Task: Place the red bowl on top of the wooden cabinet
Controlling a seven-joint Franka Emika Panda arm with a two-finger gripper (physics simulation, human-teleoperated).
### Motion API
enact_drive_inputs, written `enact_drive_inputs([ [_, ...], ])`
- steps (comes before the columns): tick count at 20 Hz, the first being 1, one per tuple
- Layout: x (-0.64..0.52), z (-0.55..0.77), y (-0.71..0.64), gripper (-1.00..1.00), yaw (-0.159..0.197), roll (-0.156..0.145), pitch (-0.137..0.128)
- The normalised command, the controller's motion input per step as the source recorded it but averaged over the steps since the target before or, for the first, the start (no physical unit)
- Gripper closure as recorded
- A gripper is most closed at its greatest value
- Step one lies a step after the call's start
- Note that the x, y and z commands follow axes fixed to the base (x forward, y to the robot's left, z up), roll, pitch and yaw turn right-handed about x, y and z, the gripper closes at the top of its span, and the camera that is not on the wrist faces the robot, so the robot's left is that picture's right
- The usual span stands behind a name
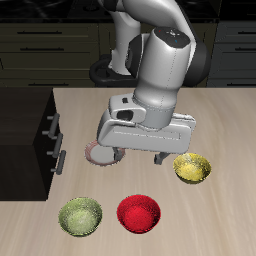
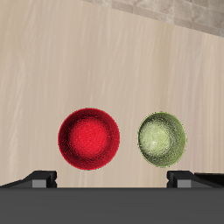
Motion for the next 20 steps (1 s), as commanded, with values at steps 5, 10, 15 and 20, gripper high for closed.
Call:
enact_drive_inputs([
  [5,0.04,-0.22,0.02,-1.00,-0.014,-0.001,0.011],
  [10,0.01,-0.26,0.01,-1.00,-0.002,0.010,0.017],
  [15,0.00,-0.28,-0.05,-1.00,-0.019,-0.007,0.030],
  [20,0.00,-0.25,-0.07,-1.00,0.000,-0.007,0.025],
])
